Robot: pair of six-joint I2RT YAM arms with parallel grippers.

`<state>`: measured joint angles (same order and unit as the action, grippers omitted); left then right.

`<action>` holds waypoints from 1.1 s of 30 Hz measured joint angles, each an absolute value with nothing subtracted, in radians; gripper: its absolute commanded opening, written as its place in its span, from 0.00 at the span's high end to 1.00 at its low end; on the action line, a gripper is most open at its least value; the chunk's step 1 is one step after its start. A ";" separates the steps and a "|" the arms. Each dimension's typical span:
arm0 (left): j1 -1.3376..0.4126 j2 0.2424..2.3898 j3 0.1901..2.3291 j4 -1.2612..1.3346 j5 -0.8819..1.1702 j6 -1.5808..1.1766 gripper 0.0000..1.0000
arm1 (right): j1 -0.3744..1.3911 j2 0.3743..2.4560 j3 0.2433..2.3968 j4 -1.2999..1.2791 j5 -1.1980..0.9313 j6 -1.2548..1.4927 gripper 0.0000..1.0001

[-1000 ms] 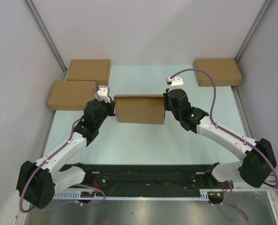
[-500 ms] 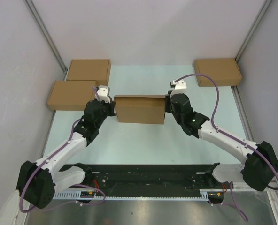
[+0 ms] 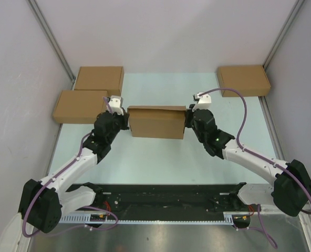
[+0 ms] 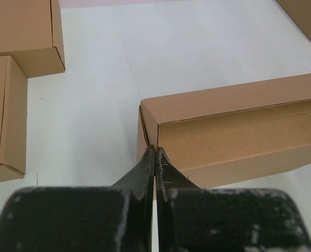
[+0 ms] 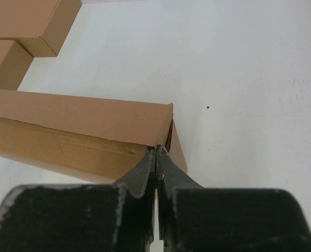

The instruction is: Fold the paper box

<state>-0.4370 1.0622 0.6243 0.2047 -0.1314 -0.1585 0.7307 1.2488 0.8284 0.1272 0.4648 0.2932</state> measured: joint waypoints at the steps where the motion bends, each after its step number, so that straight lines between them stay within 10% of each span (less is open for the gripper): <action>1: -0.437 1.063 0.622 0.208 -0.132 -0.159 1.00 | 0.731 1.247 0.822 0.136 0.465 0.295 1.00; 12: -0.437 1.070 0.617 0.231 -0.138 -0.160 0.99 | 0.731 1.240 0.756 0.215 0.462 0.314 1.00; 23: -0.440 1.046 0.615 0.197 -0.154 -0.157 0.56 | 0.731 1.237 0.739 0.234 0.456 0.320 1.00; 33: -0.442 0.936 0.615 0.103 -0.174 -0.141 0.51 | 0.731 1.227 0.739 0.216 0.455 0.320 1.00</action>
